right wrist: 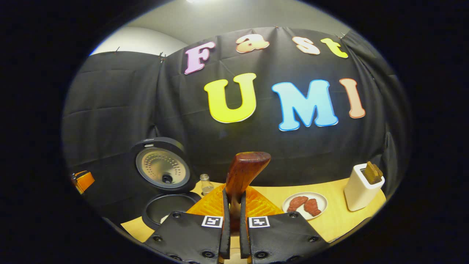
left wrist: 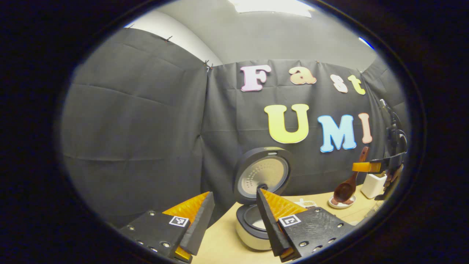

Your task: Close the left gripper, press the button to open the rice cooker; take a wooden spoon from the chopstick holder with the right hand, scoop a spoonful of rice and pour it into the rice cooker, then put the wooden spoon back into the chopstick holder.

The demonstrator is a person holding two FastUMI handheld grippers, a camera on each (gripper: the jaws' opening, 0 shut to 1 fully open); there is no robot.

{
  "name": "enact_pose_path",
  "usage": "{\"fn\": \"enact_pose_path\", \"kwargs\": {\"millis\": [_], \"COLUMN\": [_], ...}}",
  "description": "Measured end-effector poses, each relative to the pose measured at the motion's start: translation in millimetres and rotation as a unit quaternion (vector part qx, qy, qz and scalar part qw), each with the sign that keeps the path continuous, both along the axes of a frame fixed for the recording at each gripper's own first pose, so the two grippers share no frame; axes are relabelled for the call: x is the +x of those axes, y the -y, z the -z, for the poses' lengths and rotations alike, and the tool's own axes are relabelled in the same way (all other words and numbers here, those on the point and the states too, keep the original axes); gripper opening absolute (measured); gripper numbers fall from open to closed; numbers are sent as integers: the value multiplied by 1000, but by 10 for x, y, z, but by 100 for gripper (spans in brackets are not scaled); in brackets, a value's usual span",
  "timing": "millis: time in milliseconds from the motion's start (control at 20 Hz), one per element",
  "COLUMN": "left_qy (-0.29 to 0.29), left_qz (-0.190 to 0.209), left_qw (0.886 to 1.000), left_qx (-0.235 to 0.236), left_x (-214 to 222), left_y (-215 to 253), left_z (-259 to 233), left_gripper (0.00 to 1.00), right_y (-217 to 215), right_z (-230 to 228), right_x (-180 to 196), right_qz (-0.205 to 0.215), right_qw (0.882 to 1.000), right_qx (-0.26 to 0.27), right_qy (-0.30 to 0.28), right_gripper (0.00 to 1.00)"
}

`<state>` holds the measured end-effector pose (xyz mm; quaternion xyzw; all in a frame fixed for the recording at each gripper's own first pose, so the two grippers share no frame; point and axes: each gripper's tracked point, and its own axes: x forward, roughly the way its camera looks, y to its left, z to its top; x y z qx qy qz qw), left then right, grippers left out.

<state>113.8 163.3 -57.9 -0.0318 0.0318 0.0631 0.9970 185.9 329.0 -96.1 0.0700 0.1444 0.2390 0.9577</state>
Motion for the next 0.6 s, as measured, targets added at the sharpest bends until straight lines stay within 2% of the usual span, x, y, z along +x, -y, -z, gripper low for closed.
{"fn": "enact_pose_path", "kwargs": {"millis": [100, 150, 300, 350, 400, 550, 600], "left_qy": [3, 5, 9, 10, 12, 14, 15], "left_qz": [13, 19, 34, 40, 45, 60, 66], "left_qw": [1000, 1000, 999, 999, 999, 998, 998], "left_qx": [0, 0, -1, -3, -3, 0, 1], "left_x": [30, 55, 118, 130, 158, 217, 227], "left_y": [150, 222, 435, 499, 566, 759, 821], "left_z": [-49, -74, -132, -152, -172, -227, -234], "left_gripper": [72, 73, 72, 75, 72, 72, 74], "right_y": [354, 533, 1042, 1211, 1358, 1780, 1912], "right_z": [41, 53, 128, 146, 176, 268, 304], "right_x": [22, 32, 19, 16, 9, -41, -54], "right_qz": [29, 44, 86, 99, 111, 146, 158], "right_qw": [1000, 999, 996, 995, 993, 988, 987], "right_qx": [-2, -3, -14, -18, -20, -25, -29], "right_qy": [-7, -9, -15, -17, -20, -30, -32], "right_gripper": [9, 12, 12, 12, 12, 10, 12]}}
